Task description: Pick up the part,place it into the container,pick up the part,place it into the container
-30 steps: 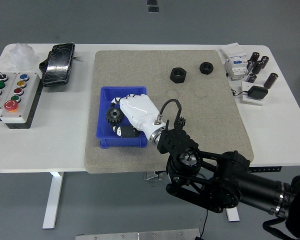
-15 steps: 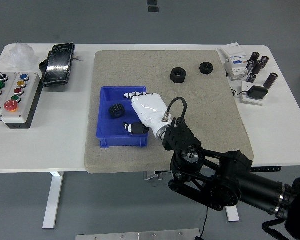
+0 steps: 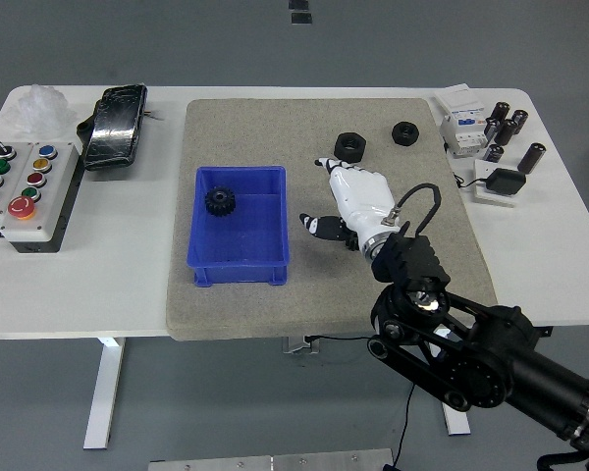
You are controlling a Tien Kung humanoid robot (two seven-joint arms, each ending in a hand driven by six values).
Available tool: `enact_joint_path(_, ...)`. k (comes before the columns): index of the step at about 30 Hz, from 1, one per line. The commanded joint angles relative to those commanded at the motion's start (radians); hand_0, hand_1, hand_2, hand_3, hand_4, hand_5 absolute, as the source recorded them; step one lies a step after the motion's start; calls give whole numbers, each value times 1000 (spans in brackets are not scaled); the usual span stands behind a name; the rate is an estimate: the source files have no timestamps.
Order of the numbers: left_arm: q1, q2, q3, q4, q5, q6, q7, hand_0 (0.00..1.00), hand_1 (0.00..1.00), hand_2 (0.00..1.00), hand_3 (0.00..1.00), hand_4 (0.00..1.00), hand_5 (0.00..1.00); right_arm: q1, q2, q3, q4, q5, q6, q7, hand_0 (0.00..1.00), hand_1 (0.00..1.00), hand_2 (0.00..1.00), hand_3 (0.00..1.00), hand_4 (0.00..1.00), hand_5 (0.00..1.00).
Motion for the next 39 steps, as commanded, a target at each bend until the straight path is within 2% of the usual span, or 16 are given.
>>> enact_joint_path(6,0,-1,0,0,2,-1,-2,618,512,550,638,631,408,-30,-3,11,-18,77,51,0,447,699,819,836,808,338)
enact_joint_path(9,-3,0,4,0,0,-2,-4,618,512,550,638,631,408,-25,-3,7,-37,52,70,0,447,699,819,836,808,338)
enact_joint_path(10,-3,0,5,0,0,-2,-4,618,512,549,637,626,403,-23,-4,8,-40,41,75,0,436,685,797,802,809,343)
enact_joint_path(15,-3,-2,7,0,0,-2,-4,618,512,549,637,626,403,-18,-5,16,-51,-3,83,0,436,685,797,802,809,343)
enact_joint_path(16,-2,-2,6,0,0,-2,-3,618,513,549,637,625,402,-18,-5,16,-55,-7,82,0,381,611,675,669,517,289)
enact_joint_path(21,-2,-2,6,0,0,-2,-3,618,513,549,637,625,402,-18,-6,14,-80,24,89,0,381,611,675,669,517,289)
enact_joint_path(22,-2,-2,6,0,0,-2,-3,618,512,549,636,624,402,-18,-6,13,-84,33,93,0,358,564,595,617,309,305)
enact_joint_path(27,-3,-2,6,0,0,-2,-3,618,512,549,636,624,402,-15,-5,-1,-95,77,105,0,358,564,595,617,309,305)
enact_joint_path(28,-3,-2,6,0,0,-2,-3,617,513,549,637,622,401,-15,-4,-3,-96,79,104,0,345,507,480,539,21,241)
enact_joint_path(33,-3,-1,6,0,0,-3,-5,617,513,549,637,622,401,-14,-4,-5,-94,65,81,0,345,507,480,539,21,241)
enact_joint_path(34,-3,-1,6,0,0,-3,-5,617,511,550,638,620,398,-13,-5,-4,-92,57,72,0,318,475,393,456,21,103)
enact_joint_path(39,-3,-2,6,0,-2,-2,-5,617,511,550,638,620,398,-7,-8,-10,-86,25,32,0,318,475,393,456,21,103)
